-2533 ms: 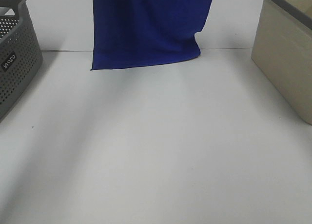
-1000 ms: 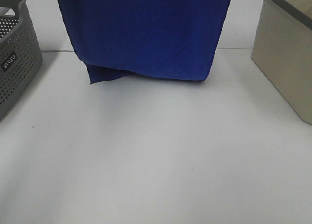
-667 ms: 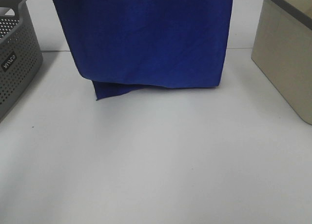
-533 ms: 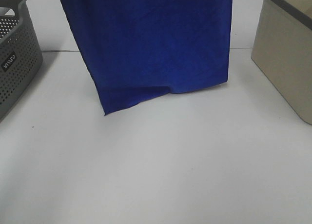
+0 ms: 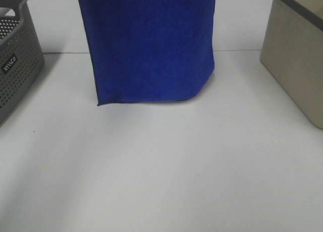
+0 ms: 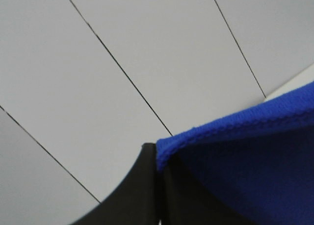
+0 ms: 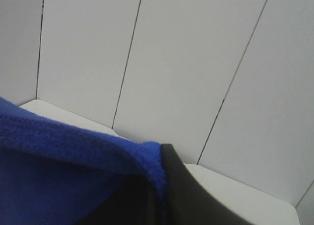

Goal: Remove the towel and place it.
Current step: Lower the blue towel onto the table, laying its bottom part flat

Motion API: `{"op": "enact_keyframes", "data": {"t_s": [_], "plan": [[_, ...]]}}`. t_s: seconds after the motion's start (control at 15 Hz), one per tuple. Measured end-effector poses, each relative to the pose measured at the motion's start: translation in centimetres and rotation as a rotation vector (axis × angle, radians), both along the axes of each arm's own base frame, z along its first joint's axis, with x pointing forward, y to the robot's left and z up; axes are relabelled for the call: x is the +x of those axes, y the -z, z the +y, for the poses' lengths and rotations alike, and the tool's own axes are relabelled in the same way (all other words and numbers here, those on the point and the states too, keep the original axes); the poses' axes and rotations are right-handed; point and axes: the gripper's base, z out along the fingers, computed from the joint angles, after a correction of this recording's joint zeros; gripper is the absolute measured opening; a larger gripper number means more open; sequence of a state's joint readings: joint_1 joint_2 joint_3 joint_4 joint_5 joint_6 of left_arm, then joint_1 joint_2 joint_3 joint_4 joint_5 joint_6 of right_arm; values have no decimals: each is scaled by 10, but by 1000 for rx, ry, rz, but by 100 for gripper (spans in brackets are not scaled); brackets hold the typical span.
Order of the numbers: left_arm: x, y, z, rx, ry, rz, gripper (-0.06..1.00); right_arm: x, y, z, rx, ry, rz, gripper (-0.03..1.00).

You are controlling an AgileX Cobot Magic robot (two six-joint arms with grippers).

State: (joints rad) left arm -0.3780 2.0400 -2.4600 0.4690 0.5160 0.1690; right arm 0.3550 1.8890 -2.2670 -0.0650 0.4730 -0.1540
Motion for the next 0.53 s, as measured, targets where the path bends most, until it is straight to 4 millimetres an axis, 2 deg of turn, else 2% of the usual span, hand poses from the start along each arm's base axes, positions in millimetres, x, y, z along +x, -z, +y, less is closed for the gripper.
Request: {"op": "enact_keyframes", "data": {"t_s": [0.13, 0.33, 0.53], "plan": [[8, 0, -1, 31, 17, -99, 0, 7, 4, -6, 4, 16, -2, 2], [12, -5, 13, 38, -2, -150, 0, 10, 7, -5, 22, 9, 0, 2], [13, 3, 14, 44, -30, -52, 0, 10, 10, -4, 26, 2, 34, 2]]}}
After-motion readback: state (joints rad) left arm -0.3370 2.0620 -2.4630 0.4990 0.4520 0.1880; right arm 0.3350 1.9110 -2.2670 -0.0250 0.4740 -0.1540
